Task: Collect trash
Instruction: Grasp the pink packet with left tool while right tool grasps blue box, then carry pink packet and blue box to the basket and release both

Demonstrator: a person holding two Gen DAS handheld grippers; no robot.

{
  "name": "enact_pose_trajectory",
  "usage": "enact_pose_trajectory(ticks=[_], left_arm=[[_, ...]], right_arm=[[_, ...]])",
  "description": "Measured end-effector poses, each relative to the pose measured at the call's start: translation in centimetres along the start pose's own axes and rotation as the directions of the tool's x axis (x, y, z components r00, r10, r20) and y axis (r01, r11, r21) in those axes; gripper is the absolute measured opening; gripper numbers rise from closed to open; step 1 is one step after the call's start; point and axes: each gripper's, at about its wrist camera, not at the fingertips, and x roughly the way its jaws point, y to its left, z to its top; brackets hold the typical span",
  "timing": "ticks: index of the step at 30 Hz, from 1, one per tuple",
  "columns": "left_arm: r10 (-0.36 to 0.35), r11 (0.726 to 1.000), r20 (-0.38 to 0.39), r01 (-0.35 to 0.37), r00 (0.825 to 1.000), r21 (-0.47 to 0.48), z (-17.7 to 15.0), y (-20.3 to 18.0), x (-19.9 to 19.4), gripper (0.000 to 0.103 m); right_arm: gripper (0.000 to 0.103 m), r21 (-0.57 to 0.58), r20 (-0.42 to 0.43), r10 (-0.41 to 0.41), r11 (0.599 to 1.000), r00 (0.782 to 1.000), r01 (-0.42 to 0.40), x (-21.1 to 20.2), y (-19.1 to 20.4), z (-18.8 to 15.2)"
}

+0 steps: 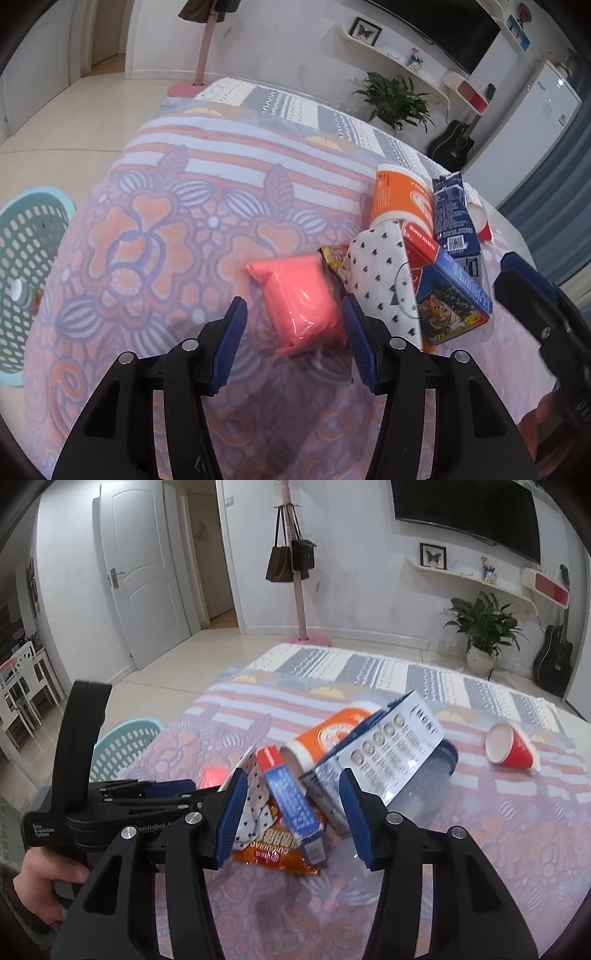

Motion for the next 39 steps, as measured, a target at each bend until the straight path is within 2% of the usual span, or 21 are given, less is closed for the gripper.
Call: enact_pose_trajectory(ticks=[12, 17, 19, 21, 22, 25, 30, 39], left_arm=[[0.015, 1.000, 0.001, -0.015, 1.000, 0.017, 0.1, -0.5, 0.6, 0.055], [0.033, 0.999, -0.001, -0.033, 0.999, 0.040, 0.2, -1.2, 1.0, 0.055], [0.044, 0.998, -0.001, -0.044, 0.999, 0.054, 0.2, -1.5, 1.1, 0.052], [0.060, 0.995, -0.006, -0.060, 0.998, 0.076, 0.1, -1.7, 1.3, 0.041], [0.064, 0.995, -0.004, -0.063, 0.998, 0.082, 0.1, -1.7, 1.2, 0.041], [0.050, 0.995, 0.003, -0.050, 0.999, 0.086, 0.0, -1.5, 0.9, 0.038], [0.019, 0.996, 0.063, -0.024, 0.998, 0.084, 0.2, -1.0, -1.0, 0.036], [-0.024, 0.999, 0.196, 0.018, 0.980, 0.035, 1.6, 1.4, -5.9, 0.036]], right_arm=[[0.042, 0.026, -0.089, 0.008, 1.000, 0.996, -0.005, 2.5, 0.0, -1.7], [0.037, 0.020, -0.126, 0.009, 1.000, 0.992, -0.007, 3.4, 0.3, -2.0], [0.029, 0.026, -0.139, 0.010, 1.000, 0.990, -0.006, 3.8, 0.2, -2.0], [0.019, 0.032, -0.147, 0.013, 0.999, 0.989, -0.009, 3.8, 0.2, -2.1], [0.015, 0.034, -0.151, 0.019, 0.999, 0.988, -0.014, 3.9, 0.2, -2.1], [0.015, 0.025, -0.138, 0.021, 1.000, 0.990, -0.017, 3.5, 0.3, -2.1], [0.015, 0.034, -0.102, 0.049, 0.998, 0.994, -0.046, 2.5, 0.6, -1.4], [0.015, 0.013, -0.025, 0.079, 0.997, 0.997, -0.079, 0.4, 2.7, 1.0]])
